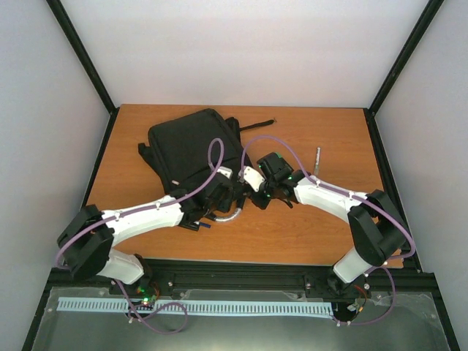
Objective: Pack the student bag
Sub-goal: Unzip the student bag.
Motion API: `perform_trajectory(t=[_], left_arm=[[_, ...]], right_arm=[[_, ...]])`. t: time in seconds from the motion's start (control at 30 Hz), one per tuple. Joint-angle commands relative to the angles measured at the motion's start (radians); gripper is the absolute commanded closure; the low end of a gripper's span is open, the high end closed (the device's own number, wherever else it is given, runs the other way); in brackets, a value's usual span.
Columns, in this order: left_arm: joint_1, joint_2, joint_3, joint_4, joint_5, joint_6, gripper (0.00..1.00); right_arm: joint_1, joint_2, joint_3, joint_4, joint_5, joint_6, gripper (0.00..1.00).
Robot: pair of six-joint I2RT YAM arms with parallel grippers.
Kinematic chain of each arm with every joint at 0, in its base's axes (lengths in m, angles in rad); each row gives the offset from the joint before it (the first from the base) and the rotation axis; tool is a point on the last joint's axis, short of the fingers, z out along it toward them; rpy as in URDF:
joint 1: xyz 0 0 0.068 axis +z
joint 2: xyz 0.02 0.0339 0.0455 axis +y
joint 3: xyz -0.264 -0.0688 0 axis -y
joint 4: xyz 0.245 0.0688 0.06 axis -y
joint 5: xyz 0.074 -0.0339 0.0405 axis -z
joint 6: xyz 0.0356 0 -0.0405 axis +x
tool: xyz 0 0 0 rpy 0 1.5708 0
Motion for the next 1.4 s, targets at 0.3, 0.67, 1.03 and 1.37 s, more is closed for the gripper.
perform_trajectory(t=[0.3,0.67,1.03,1.37], left_arm=[[-0.007,0.133,0.121,0.046,-0.128,0.117,0.99],[-0.008,-0.071,0.003,0.031,-0.016,0.092,0.99],[-0.008,-0.130,-0.040,0.005,0.059,0.081,0.99],[-0.008,-0.125,-0.037,0.027,0.106,0.092,0.99]], right_arm=[[-0.032,0.002,-0.007,-0.010,-0.054,0.005,0.97],[-0.171,0.106,0.075,0.002,-0.010,-0.065,0.97],[-0.225,0.271,0.240,0.066,0.062,-0.102,0.97],[-0.225,0.439,0.439,0.099,0.072,-0.051,0.97]])
